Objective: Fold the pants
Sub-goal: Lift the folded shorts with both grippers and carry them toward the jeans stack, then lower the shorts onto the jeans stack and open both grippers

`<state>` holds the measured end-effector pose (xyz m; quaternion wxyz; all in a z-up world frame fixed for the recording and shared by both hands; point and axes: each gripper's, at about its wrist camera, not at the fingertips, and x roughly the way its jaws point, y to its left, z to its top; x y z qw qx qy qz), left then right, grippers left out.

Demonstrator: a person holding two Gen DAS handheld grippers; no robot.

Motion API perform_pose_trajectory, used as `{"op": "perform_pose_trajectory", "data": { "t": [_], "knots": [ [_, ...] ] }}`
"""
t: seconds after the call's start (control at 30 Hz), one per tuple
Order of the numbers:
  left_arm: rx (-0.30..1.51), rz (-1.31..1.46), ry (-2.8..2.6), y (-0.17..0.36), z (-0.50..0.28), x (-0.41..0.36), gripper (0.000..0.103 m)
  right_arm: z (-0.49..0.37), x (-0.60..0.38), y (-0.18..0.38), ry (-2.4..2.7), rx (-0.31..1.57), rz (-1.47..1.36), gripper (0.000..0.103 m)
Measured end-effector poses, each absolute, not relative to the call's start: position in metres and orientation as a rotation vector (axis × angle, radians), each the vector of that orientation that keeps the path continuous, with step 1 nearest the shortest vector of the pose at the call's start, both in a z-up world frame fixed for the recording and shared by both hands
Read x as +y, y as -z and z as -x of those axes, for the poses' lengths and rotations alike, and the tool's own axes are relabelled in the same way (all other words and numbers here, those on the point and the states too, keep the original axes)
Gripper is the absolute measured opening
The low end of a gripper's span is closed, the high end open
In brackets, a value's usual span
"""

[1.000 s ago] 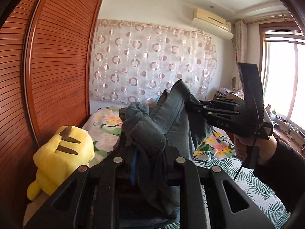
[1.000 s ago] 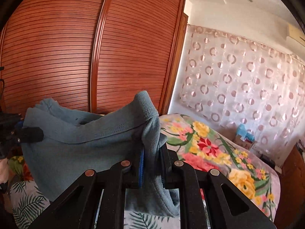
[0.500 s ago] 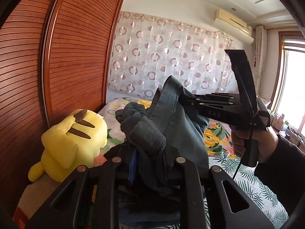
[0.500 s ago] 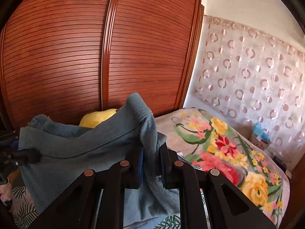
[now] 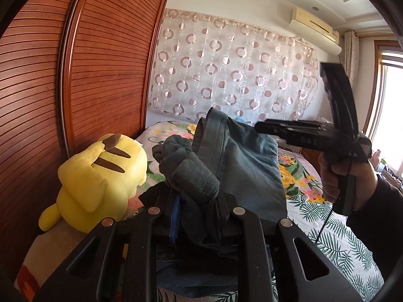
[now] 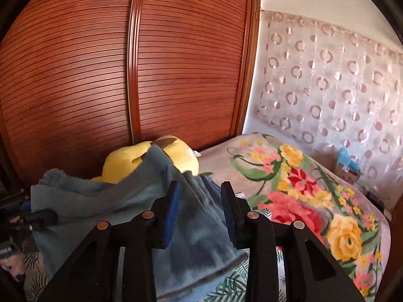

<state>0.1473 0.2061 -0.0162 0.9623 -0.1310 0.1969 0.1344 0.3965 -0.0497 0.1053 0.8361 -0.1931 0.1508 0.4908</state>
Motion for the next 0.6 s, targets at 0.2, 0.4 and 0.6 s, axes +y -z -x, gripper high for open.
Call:
{"op": "perform_pose_trajectory", "data": {
  "t": [0.2,0.4,0.6],
  "knots": [
    [0.402,0.263,-0.288,0.019,-0.145,0.205,0.022,-0.406,-0.061,-0.091,-1.014,0.38,0.427,0.034],
    [0.402,0.266,-0.303,0.018,-0.141,0.208,0.022,-0.418,-0.046,-0.088,-0.911,0.42,0.419,0.034],
    [0.411,0.266,-0.301,0.017,-0.137,0.208,0.023,-0.399,-0.039,-0.095,-0.911,0.388,0.413,0.034]
  ]
}}
